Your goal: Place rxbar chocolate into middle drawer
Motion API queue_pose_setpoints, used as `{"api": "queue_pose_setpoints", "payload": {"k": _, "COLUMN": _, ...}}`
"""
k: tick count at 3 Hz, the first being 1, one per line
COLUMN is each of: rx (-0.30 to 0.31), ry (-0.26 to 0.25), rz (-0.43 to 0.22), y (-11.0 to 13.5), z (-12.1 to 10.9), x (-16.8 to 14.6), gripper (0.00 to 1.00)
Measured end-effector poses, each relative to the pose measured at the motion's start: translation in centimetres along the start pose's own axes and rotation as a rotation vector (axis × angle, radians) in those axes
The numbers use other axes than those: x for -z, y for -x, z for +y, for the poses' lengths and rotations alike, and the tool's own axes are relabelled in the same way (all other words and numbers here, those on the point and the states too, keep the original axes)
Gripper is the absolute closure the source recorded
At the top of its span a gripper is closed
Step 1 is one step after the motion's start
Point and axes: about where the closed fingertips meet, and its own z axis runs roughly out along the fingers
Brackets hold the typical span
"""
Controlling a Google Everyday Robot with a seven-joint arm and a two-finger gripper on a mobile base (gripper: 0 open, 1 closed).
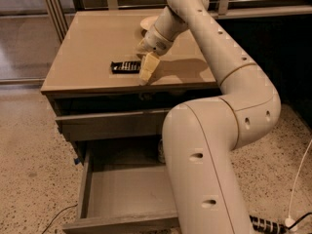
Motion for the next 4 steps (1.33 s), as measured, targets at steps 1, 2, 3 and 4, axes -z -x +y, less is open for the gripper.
{"api": "queue_pose_setpoints", "payload": {"k": 1, "rx": -0.002, "ry": 0.006, "rz": -0.002, "y": 0.1, "z": -0.1, "x": -0.4, "gripper": 0.27}}
{"api": "queue_pose_setpoints", "payload": {"k": 2, "rx": -0.005, "ry": 0.01, "rz": -0.003, "y": 0.3, "z": -0.1, "x": -0.2, "gripper": 0.39}}
{"api": "queue_pose_setpoints", "payload": {"k": 3, "rx": -0.005, "ry": 0.01, "rz": -0.003, "y": 0.7, "z": -0.1, "x": 0.4, "gripper": 0.41}}
{"api": "queue_pose_setpoints", "payload": {"k": 4, "rx": -0.005, "ry": 0.01, "rz": -0.003, "y": 0.9, "z": -0.1, "x": 0.7, "gripper": 0.47}}
